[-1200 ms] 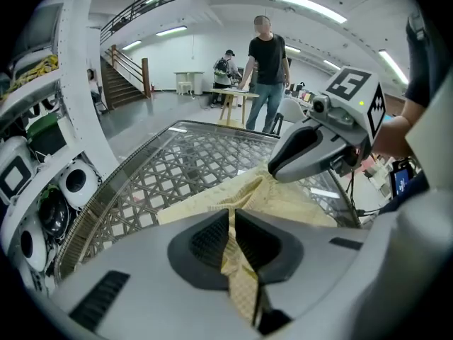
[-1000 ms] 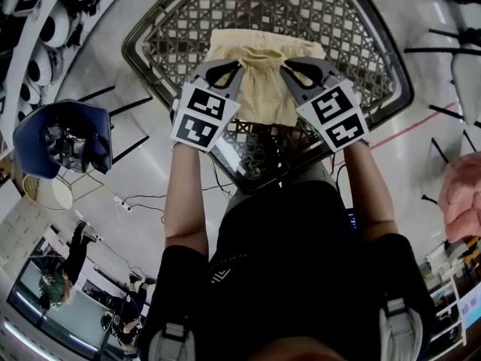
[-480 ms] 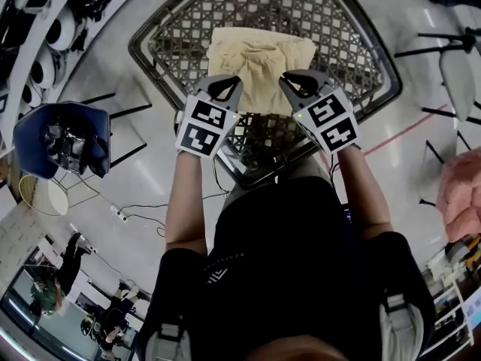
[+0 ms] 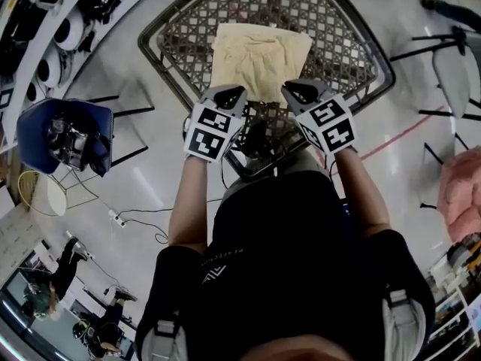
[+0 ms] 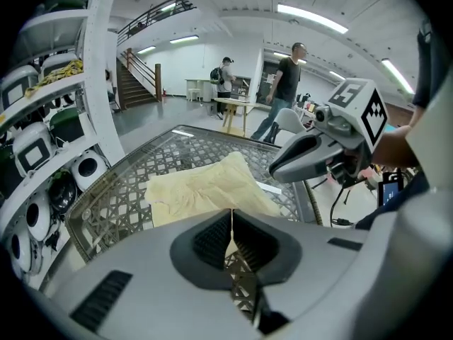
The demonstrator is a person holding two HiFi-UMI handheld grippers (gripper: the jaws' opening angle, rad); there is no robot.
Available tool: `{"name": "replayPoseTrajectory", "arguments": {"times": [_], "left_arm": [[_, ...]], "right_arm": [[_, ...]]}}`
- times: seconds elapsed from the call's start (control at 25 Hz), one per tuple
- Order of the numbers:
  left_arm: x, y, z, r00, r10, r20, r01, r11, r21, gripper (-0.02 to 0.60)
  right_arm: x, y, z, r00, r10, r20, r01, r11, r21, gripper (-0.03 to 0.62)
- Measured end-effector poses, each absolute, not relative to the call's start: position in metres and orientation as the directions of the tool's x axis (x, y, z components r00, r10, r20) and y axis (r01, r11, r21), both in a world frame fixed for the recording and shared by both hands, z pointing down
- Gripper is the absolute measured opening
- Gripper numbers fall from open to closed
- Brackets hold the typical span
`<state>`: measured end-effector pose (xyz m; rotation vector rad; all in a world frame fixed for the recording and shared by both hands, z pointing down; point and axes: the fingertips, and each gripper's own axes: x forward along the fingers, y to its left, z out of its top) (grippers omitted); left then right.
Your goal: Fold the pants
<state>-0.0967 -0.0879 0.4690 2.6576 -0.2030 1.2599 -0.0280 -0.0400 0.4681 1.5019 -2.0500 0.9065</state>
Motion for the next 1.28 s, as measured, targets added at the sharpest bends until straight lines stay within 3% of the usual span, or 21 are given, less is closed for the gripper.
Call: {"name": "replayPoseTrajectory", "arguments": {"times": [1.28], "left_arm": [[-0.151,-0.027,0.448,0.707,-0.06,0.705,-0.27,-0.944,0.19,0.017]], "right_arm": [[-0.106,-0.004,0.44,-0.308,-0.691,0.654,-0.951,0.219,-0.217,0.034]]}}
